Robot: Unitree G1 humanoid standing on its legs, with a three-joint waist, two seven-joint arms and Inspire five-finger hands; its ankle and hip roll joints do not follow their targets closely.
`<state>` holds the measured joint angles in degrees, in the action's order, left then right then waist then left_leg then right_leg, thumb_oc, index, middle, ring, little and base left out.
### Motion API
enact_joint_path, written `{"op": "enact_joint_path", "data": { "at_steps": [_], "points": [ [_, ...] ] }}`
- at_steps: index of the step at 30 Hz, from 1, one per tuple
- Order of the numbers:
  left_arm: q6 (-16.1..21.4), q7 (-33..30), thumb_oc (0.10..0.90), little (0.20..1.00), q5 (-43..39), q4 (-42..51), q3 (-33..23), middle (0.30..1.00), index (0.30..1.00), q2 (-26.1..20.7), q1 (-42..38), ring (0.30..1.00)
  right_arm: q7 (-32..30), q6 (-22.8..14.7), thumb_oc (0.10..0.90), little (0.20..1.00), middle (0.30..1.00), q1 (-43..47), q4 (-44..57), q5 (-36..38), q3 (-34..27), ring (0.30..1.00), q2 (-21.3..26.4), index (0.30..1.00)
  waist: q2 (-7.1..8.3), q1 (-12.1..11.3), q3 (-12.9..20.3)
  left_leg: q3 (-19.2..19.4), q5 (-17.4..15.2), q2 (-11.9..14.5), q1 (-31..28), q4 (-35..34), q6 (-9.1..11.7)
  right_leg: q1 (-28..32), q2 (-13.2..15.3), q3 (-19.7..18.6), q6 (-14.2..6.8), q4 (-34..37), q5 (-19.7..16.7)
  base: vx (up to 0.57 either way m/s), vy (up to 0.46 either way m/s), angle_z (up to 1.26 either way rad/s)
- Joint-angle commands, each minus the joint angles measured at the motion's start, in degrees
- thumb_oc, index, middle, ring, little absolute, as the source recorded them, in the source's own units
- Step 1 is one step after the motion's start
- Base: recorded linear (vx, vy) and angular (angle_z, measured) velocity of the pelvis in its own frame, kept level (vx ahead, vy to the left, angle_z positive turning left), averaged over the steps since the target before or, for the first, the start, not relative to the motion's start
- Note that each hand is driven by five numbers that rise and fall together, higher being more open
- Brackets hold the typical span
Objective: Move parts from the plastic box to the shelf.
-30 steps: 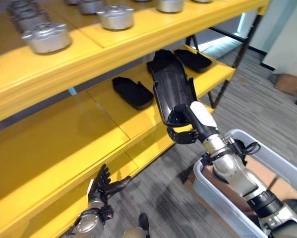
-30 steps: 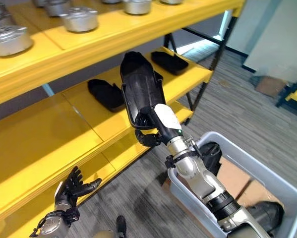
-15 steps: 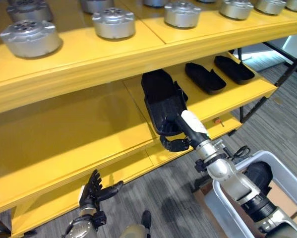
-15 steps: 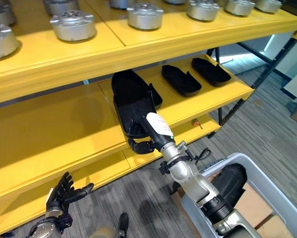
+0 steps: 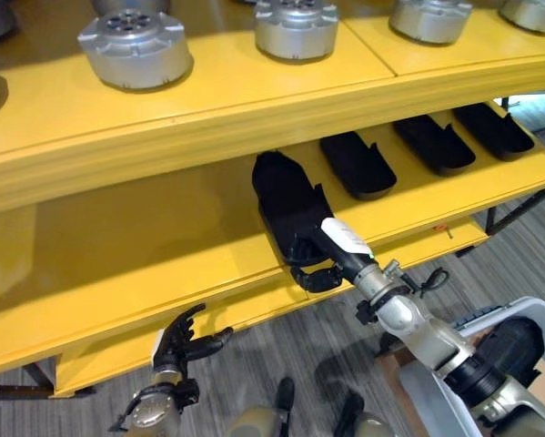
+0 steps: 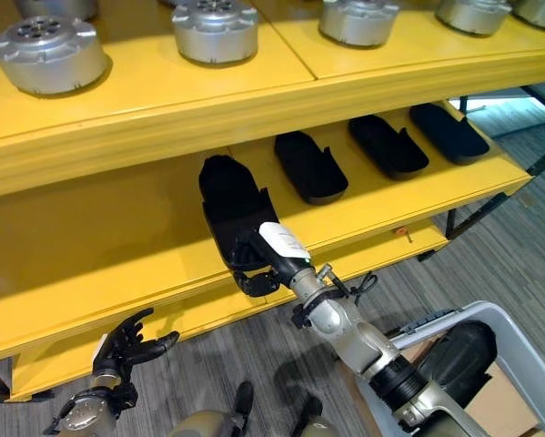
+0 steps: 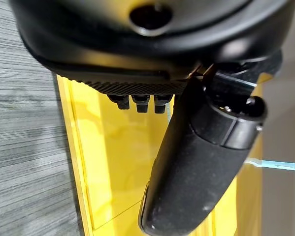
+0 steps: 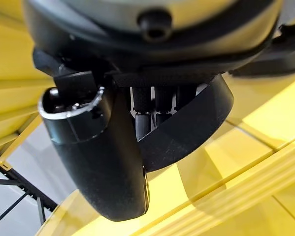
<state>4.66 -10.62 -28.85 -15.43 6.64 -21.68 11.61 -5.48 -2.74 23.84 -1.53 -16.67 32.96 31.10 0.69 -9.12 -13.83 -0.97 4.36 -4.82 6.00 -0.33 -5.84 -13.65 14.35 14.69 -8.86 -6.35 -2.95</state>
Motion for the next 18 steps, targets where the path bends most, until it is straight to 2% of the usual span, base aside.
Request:
{"op": "enact_joint_path", "data": {
  "at_steps": [1, 5, 10, 18],
  "points": [
    [5.08, 1.52, 0.900, 1.000, 1.43, 6.60, 0.00, 1.000, 1.000, -2.56, -1.96, 1.000, -3.88, -4.90, 0.400, 0.300, 0.300, 11.65, 1.66, 2.87, -2.64, 0.300, -2.92, 0.300, 3.34, -1.58, 2.63, 2.80, -6.04, 3.96, -3.69, 1.79, 4.93, 4.84, 1.62, 3.47, -1.55, 3.55, -5.03, 0.05, -0.187, 0.50],
    [4.94, 2.13, 0.900, 1.000, 0.08, 7.47, 0.24, 1.000, 1.000, -2.13, -0.71, 1.000, -4.15, -4.88, 0.400, 0.300, 0.300, 14.23, -0.59, 4.76, -1.66, 0.300, -3.58, 0.300, 3.72, -2.23, 3.61, 2.35, -5.45, 5.65, -2.65, 1.73, 6.24, 6.90, -0.08, 6.34, -1.01, 5.25, -4.64, 0.07, -0.192, 0.53],
    [4.82, 2.14, 0.900, 1.000, -1.16, 7.80, 2.31, 1.000, 1.000, -3.17, -2.04, 1.000, -4.87, -4.25, 0.400, 0.300, 0.300, 19.98, -5.00, 7.91, -0.05, 0.300, -4.62, 0.300, 4.42, -3.58, 0.70, 0.60, -4.92, 7.44, 1.33, 4.64, 7.96, 6.36, -1.07, 9.58, 0.12, 4.18, -3.11, -0.03, -0.172, 0.20],
    [5.26, 1.54, 0.900, 1.000, -2.49, 8.48, 2.62, 1.000, 1.000, -4.94, -2.86, 1.000, -6.19, -3.30, 0.400, 0.300, 0.300, 27.05, -11.42, 10.78, 1.35, 0.300, -5.80, 0.300, 4.35, -5.46, -2.72, -1.46, -4.86, 7.59, 5.11, 7.31, 8.16, 3.92, -0.92, 11.92, 0.83, 0.76, -1.75, -0.03, -0.067, 0.19]
  ]
}}
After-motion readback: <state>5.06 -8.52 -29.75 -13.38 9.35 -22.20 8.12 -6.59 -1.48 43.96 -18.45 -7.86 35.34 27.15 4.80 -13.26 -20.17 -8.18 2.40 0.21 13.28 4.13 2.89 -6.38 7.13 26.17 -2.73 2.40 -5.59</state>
